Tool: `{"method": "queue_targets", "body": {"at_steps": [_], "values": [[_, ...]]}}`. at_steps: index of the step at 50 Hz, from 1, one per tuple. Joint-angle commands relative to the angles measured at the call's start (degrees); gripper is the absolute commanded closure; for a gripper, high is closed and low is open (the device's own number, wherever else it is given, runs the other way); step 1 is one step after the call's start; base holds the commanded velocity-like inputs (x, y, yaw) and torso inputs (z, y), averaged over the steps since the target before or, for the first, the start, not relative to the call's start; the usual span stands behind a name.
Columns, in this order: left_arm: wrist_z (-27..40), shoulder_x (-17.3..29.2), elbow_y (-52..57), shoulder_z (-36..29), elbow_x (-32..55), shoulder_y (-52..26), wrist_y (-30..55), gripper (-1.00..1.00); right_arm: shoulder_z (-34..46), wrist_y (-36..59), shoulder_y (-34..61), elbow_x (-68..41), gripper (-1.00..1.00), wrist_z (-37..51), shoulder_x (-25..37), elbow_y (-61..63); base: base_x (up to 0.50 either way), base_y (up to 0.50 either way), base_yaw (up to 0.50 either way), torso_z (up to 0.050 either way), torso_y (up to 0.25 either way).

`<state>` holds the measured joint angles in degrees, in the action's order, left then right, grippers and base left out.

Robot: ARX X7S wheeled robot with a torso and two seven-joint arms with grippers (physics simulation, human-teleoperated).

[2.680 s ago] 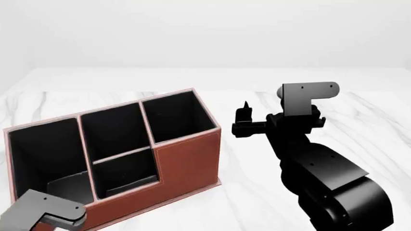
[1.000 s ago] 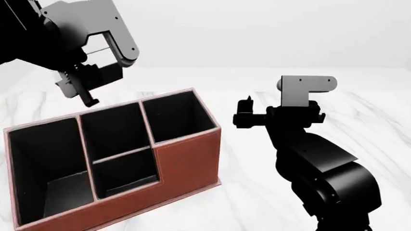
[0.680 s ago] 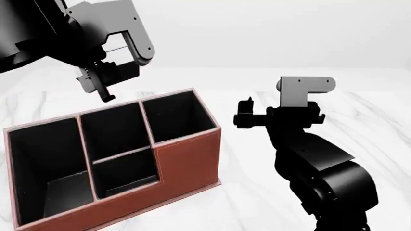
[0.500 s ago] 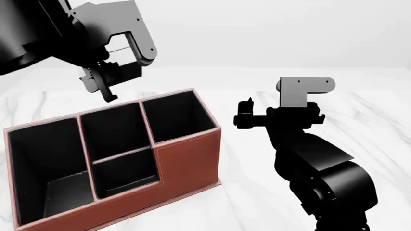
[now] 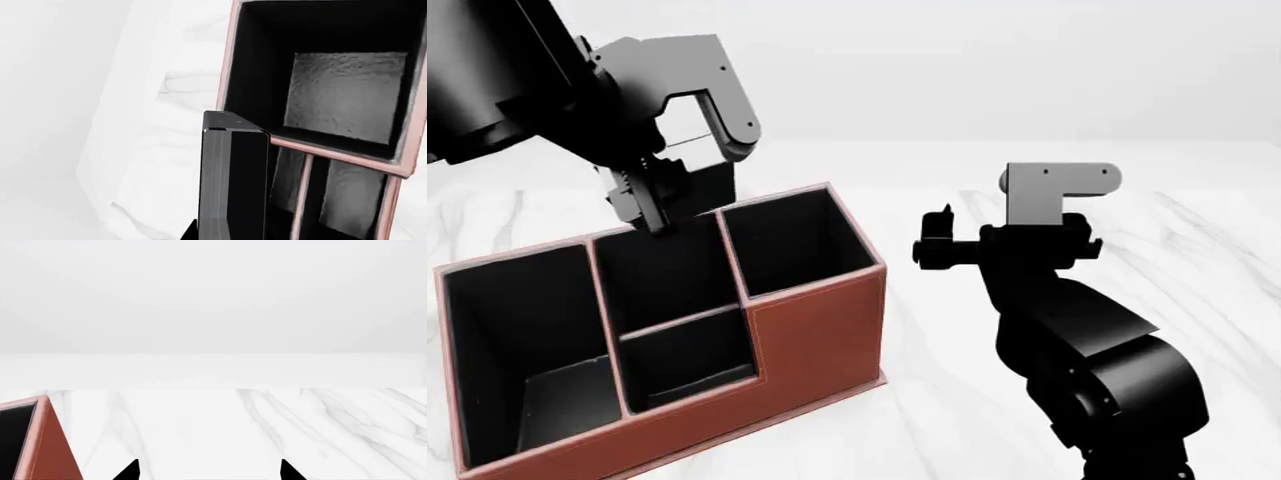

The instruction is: Pick up the book and place it in the front compartment of the caddy.

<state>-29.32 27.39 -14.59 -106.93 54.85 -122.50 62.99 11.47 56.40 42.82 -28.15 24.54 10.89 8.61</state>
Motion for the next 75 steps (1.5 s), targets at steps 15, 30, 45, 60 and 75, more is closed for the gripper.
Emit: {"method": "queue_targets", "body": {"at_steps": [15, 30, 45, 60, 75], "values": [[-4.18, -0.63, -1.94, -1.77, -2.30, -2.41, 3.23, 1.00, 0.96, -1.90, -0.07, 0.18, -1.00, -0.08, 0.37, -2.48, 0.00, 0.00, 0.00, 0.001, 0.001], [-8.08, -0.34, -1.89, -2.29, -1.42, -1.25, 2.49, 1.00, 1.11, -2.15, 0.22, -0.16, -1.00, 0.12, 0.54, -2.98, 0.00, 0.00, 0.00, 0.000, 0.001], [-9.41, 0.63, -1.59, -2.42, -0.93, -2.10, 3.92, 1.00, 1.33, -2.79, 0.35, -0.30, -1.00, 0.23, 0.70, -3.97, 0.00, 0.00, 0.00, 0.000, 0.001], [-10.53, 0.34, -2.56, -3.42, -2.03, -1.79, 3.86, 1.00, 1.68, -3.70, 0.42, -0.34, -1.00, 0.23, 0.78, -5.10, 0.00, 0.00, 0.00, 0.001, 0.001], [-11.13, -0.12, -2.96, -3.74, -3.73, -1.43, 1.81, 1.00, 1.85, -3.66, 0.55, -0.80, -1.00, 0.53, 0.86, -5.09, 0.00, 0.00, 0.00, 0.000, 0.001]]}}
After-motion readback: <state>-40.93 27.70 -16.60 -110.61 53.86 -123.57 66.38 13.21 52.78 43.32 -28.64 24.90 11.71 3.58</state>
